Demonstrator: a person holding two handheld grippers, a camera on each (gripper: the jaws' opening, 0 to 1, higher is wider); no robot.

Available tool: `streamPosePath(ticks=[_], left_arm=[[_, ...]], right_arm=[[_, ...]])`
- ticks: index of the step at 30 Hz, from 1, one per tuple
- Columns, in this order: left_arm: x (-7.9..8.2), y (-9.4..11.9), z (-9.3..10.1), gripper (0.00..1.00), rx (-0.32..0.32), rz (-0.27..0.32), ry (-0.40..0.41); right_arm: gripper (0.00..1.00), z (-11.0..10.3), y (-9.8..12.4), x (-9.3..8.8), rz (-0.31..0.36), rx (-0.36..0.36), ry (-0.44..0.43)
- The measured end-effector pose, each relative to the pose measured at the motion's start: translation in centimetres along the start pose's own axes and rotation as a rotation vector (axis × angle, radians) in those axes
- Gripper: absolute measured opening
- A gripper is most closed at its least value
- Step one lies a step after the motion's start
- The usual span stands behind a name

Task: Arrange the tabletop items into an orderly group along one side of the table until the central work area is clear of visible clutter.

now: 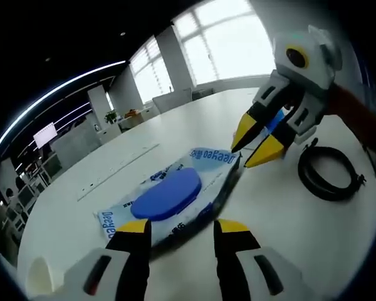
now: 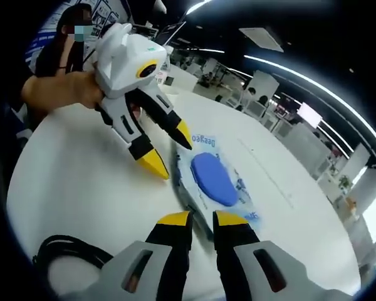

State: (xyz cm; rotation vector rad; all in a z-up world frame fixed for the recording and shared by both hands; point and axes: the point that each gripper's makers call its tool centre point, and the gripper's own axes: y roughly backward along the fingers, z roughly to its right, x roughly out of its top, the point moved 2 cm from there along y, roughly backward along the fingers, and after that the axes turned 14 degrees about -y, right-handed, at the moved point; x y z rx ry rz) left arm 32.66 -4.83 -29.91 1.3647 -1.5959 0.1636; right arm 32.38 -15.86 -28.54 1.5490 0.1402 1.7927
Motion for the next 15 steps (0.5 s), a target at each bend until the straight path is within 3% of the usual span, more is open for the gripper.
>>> streamPosePath(ticks=[15], left_arm=[[-0.2, 0.0, 0.7, 0.26, -0.019, -0.011, -0.010]], right_arm=[[0.11, -0.3, -2.3, -0.1, -0.029, 0.024, 0.027]])
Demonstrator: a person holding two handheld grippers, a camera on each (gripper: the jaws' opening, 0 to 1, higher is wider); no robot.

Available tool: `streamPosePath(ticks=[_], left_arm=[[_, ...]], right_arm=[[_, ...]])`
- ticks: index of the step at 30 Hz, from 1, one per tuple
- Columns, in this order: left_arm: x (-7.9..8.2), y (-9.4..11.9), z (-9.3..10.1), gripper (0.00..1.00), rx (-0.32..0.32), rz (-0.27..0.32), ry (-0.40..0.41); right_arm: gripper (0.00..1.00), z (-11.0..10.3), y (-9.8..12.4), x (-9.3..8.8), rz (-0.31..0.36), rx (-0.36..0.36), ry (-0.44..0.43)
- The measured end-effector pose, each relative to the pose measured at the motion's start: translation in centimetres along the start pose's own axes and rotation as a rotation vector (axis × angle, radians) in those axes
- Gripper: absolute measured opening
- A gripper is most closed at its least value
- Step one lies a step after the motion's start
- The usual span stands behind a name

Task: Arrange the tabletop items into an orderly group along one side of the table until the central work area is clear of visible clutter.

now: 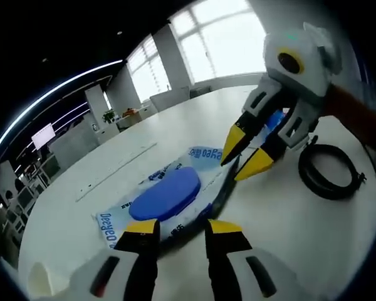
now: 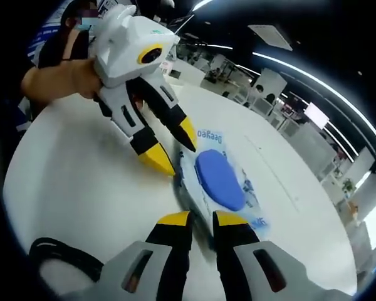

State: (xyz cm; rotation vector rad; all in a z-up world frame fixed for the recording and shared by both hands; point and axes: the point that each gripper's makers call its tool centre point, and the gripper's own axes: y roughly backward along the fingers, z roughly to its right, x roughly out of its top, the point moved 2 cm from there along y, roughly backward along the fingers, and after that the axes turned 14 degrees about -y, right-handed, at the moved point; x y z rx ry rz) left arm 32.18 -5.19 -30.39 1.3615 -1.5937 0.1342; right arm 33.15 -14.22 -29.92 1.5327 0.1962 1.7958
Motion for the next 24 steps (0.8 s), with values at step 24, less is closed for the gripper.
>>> streamPosePath(ticks=[24], left_arm=[[-0.08, -0.10, 1.02, 0.01, -0.028, 0.009, -0.079]], right_arm=[[0.00, 0.18, -0.58, -0.35, -0.035, -0.053, 0.095]])
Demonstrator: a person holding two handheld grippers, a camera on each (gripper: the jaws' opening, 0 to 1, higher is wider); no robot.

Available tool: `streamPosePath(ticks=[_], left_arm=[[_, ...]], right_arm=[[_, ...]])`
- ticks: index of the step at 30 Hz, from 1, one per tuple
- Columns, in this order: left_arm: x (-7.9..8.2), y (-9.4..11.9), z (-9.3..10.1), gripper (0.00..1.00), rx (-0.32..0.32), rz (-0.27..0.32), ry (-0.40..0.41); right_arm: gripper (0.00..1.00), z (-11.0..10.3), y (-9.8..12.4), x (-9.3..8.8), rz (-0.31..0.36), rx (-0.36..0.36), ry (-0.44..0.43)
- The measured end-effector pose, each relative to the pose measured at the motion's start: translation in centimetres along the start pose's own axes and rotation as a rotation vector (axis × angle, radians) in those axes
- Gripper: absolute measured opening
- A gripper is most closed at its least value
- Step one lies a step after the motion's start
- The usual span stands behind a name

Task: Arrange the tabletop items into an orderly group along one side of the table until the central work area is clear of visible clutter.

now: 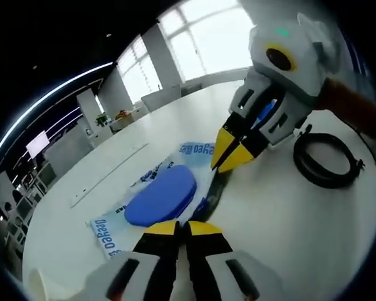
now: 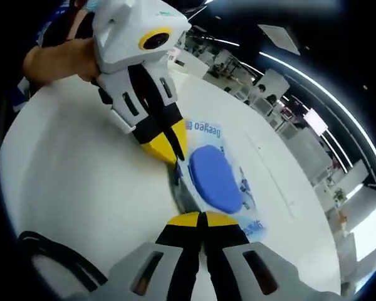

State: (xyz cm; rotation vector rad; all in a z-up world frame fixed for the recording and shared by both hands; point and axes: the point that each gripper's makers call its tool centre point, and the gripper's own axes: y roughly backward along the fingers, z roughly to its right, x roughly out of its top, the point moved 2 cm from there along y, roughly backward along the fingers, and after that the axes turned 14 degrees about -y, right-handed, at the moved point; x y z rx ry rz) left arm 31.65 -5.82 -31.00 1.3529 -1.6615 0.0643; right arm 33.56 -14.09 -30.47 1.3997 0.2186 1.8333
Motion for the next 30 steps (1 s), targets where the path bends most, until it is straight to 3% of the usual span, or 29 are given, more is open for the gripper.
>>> streamPosePath(ticks=[12, 23, 30], left_arm=[[1.1, 0.1, -0.1, 0.00, 0.014, 0.043, -0.078], [3.5, 1.3, -2.0, 0.00, 0.075, 0.115, -0.077], [4.6, 2.6, -2.0, 0.00, 0.094, 0.143, -0.096]], right_arm=[[0.00, 0.4, 1.0, 0.5, 0.041, -0.042, 0.002], [0.00, 1.8, 3.3, 3.1, 0.131, -0.137, 0.032], [0.00, 2.3, 4.7, 4.3, 0.166, -0.168, 0.044]])
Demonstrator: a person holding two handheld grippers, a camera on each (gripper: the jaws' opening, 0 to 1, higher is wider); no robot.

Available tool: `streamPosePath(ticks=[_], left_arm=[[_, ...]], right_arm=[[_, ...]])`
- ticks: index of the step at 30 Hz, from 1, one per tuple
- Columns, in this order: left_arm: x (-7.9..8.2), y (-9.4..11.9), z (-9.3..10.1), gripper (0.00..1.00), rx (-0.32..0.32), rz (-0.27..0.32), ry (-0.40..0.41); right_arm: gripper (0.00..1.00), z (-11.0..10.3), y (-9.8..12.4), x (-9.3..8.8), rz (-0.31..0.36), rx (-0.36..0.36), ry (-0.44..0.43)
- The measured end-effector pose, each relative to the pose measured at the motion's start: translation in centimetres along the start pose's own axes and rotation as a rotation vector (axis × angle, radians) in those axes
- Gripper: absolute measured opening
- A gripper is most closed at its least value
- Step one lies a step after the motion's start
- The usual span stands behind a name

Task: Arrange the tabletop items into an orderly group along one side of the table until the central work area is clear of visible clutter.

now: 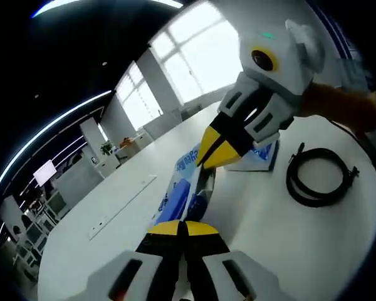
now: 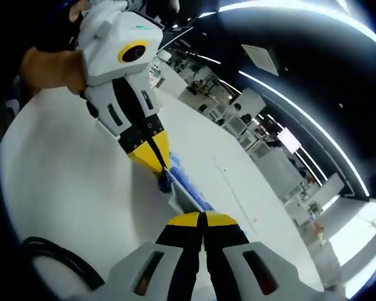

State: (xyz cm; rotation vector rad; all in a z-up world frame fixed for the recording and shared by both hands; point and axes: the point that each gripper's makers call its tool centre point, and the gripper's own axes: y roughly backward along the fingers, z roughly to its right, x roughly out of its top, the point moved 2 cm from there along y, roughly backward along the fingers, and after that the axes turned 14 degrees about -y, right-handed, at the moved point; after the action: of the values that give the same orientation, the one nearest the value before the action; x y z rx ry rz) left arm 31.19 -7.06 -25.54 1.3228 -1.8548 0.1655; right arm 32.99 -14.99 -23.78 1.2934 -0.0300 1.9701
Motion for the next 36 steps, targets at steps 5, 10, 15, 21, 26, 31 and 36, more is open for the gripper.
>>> streamPosePath(ticks=[5, 10, 15, 21, 26, 31, 36], left_arm=[[0.9, 0.4, -0.4, 0.00, 0.011, 0.016, -0.014], [2.0, 1.3, -0.4, 0.00, 0.019, 0.029, -0.028], [2.7, 2.0, -0.4, 0.00, 0.022, 0.037, -0.040], [2.8, 2.2, -1.1, 0.00, 0.016, 0.046, -0.033], [2.8, 2.2, -1.4, 0.00, 0.005, 0.049, -0.036], [2.9, 2.5, -1.5, 0.00, 0.011, 0.053, -0.042], [3.0, 2.8, -1.6, 0.00, 0.009, 0.061, -0.043]], right_arm=[[0.00, 0.6, 0.4, 0.2, 0.016, -0.016, 0.008], [0.00, 1.0, 1.2, 1.0, 0.034, -0.027, 0.013], [0.00, 1.5, 1.7, 1.7, 0.045, -0.032, 0.013], [0.00, 1.3, 2.3, 2.1, 0.049, -0.030, 0.018], [0.00, 1.2, 2.5, 2.3, 0.044, -0.029, 0.028], [0.00, 1.5, 2.5, 2.4, 0.044, -0.028, 0.032], [0.00, 1.3, 2.8, 2.8, 0.049, -0.029, 0.034]])
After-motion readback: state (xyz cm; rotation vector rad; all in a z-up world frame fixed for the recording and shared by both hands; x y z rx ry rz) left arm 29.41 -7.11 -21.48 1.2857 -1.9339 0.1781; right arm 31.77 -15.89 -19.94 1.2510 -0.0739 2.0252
